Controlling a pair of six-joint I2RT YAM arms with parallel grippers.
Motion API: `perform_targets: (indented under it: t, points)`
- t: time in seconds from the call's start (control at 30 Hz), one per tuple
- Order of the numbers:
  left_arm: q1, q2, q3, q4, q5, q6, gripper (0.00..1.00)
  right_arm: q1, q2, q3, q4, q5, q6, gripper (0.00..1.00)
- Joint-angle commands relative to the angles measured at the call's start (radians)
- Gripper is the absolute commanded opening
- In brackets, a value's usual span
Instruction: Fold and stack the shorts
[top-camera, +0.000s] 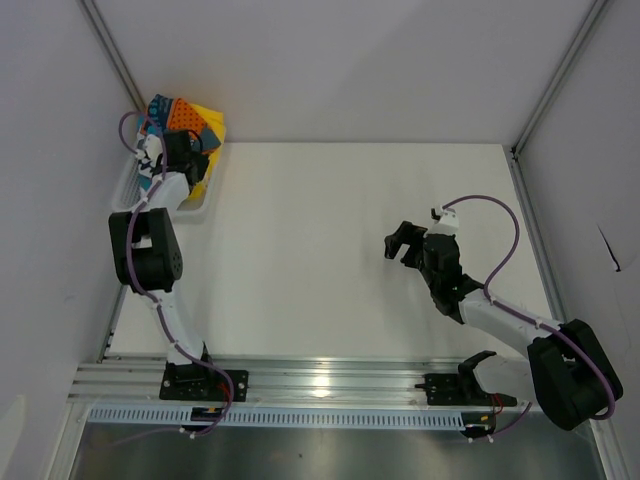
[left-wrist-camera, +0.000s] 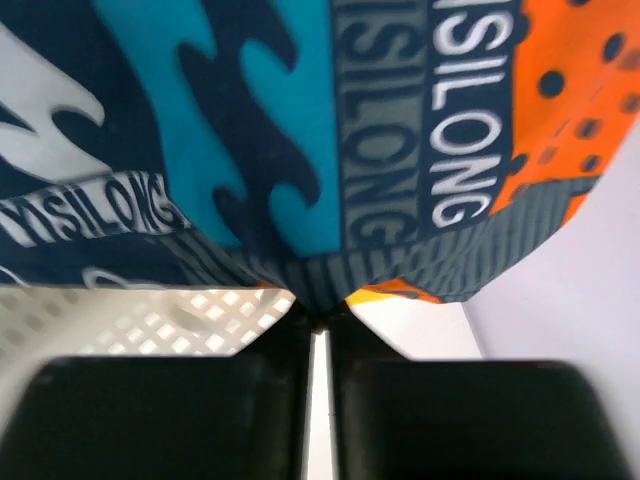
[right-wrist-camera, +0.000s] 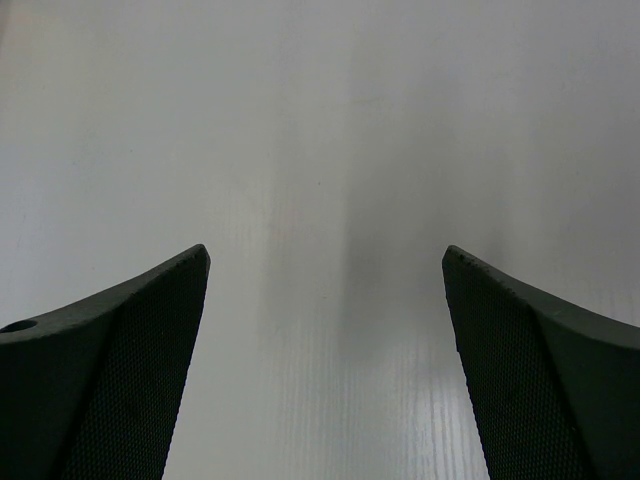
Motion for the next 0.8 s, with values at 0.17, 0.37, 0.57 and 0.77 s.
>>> perform_targets:
  t: [0.17,0.37,0.57,0.77]
  points:
    - [-0.017,-0.227,-0.071,0.093,-0.191,0.063,0.00,0.001,-0.004,0.038,0.032,-0.004,-0.016,0.99]
    - [-0.029,-0.366,-0.097,0.047,-0.236,0.110,0.00,0.001,0.014,0.043,0.032,-0.016,-0.012,1.00]
    - [-0.111,-0.534,-0.085,0.058,-0.288,0.225,0.00,0.002,0.019,0.049,0.030,-0.019,-0.016,1.00]
    - [-0.264,-0.687,-0.053,0.186,-0.198,0.377,0.00,0.004,0.011,0.050,0.025,-0.016,-0.021,1.00]
